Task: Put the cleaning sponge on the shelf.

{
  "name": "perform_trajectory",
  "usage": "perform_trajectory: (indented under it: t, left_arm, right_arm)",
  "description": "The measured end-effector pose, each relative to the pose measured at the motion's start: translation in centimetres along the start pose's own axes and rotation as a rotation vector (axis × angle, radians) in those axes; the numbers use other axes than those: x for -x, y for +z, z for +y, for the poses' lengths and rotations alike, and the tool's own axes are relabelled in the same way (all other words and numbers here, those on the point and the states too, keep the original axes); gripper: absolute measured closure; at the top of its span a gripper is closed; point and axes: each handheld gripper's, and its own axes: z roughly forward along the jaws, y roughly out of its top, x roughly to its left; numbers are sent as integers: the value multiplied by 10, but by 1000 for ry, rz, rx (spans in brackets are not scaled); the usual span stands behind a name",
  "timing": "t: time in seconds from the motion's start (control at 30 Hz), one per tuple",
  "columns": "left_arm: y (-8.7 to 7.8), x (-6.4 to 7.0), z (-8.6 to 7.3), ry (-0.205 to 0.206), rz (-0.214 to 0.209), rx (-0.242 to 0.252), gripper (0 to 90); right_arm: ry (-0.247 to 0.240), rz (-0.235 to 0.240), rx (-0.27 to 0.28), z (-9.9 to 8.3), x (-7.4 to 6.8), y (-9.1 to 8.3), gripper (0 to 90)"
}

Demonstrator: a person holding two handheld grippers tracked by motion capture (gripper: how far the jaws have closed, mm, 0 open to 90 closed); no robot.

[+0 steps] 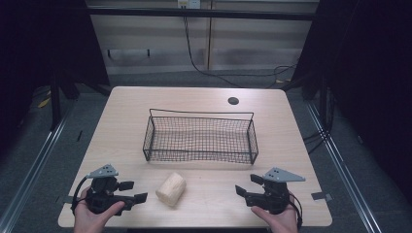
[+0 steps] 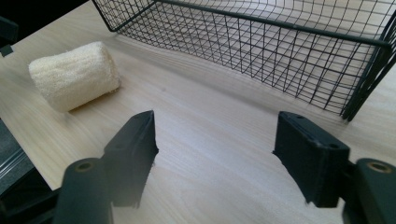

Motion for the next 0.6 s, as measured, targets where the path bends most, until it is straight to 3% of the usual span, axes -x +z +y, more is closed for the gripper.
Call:
perform_trajectory:
  t: [0.17, 0.23, 0.33, 0.6]
  left_arm:
    - [-4, 3, 8, -2, -31, -33, 229]
    - [-6, 4, 11, -4, -34, -16, 310]
    - [-5, 9, 19, -1, -24, -33, 318]
    - [15, 16, 32, 31, 0, -174, 313]
  right_arm:
    - [-2, 27, -13, 0, -1, -1, 252]
    - [2, 37, -18, 0, -1, -1, 252]
    - [8, 48, -26, 0, -1, -1, 254]
    - [23, 81, -60, 0, -1, 2, 251]
